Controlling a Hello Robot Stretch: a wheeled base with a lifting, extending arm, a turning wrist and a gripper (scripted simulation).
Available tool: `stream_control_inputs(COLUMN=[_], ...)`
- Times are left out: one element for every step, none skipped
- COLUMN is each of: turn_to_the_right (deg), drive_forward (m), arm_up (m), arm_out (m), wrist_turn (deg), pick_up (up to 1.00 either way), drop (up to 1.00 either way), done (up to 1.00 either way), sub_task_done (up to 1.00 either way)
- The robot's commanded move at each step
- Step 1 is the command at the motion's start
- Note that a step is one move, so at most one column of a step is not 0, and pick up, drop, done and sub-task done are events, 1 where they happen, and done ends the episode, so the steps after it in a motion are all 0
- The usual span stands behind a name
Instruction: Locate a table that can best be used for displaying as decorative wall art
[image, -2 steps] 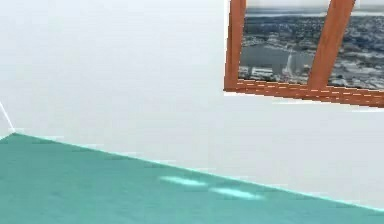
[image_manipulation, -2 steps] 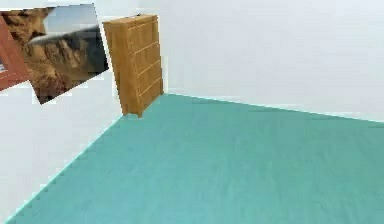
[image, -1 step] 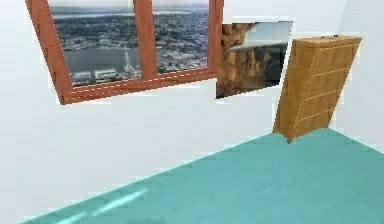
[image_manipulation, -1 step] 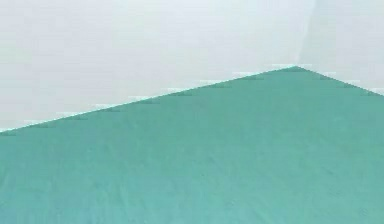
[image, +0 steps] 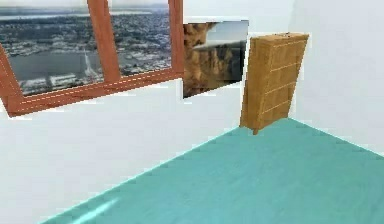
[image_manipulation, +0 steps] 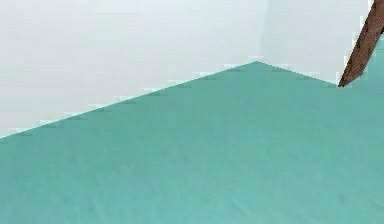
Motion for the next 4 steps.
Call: stream_control_inputs(turn_to_the_right=[0.0,45.0,42.0,0.0], drive_forward=[0.15,0.00,0.00,0.15], arm_up=[0.00,0.00,0.00,0.00], arm_out=[0.00,0.00,0.00,0.00], wrist_turn=[0.0,0.0,0.0,0.0], pick_up=[0.00,0.00,0.00,0.00], drop=[0.00,0.00,0.00,0.00], done=[0.00,0.00,0.00,0.00], sub_task_done=[0.00,0.00,0.00,0.00])
